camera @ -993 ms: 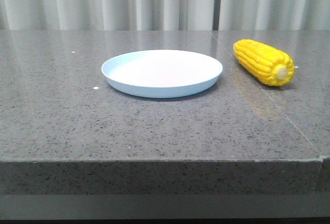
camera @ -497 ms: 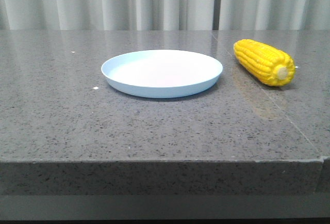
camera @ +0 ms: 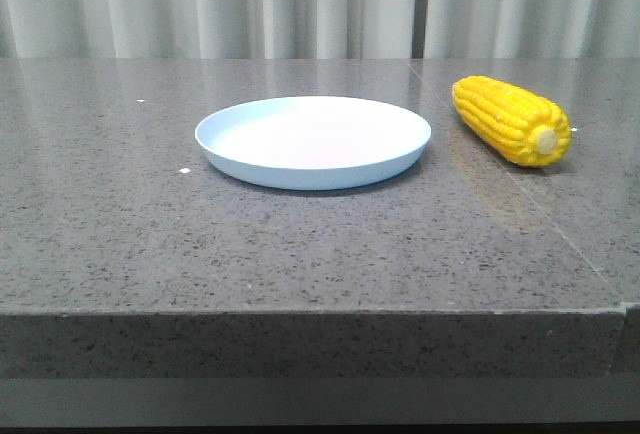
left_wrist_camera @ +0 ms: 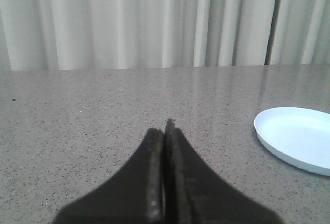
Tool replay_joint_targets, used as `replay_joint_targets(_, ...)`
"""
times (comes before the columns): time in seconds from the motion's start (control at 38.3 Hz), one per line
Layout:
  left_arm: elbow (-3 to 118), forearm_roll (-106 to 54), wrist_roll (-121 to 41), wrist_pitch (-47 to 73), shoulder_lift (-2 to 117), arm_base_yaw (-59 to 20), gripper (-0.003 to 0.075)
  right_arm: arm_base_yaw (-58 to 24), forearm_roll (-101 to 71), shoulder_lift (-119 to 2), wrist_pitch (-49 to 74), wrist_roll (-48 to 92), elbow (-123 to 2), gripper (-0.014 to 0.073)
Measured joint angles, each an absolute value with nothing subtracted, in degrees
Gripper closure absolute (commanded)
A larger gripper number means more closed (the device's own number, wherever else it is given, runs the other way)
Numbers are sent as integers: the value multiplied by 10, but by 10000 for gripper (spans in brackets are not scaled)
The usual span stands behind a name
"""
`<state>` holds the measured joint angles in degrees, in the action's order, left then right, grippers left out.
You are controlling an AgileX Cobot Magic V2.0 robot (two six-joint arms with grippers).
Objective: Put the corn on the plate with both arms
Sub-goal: 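Release the plate and raise the left gripper away, then lower the right gripper over the yellow corn cob and close it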
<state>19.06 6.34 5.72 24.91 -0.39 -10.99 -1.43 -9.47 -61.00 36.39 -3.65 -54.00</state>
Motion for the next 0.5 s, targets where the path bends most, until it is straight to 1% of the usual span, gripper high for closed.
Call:
replay_joint_targets(0.26,191,63,58,249,-4,-110,741,-94,-107,-777,379,-36,-625,1)
replay_joint_targets(0.5,191,63,58,249,-4,-110,741,-106,-110,-868,379,-36,-669,1)
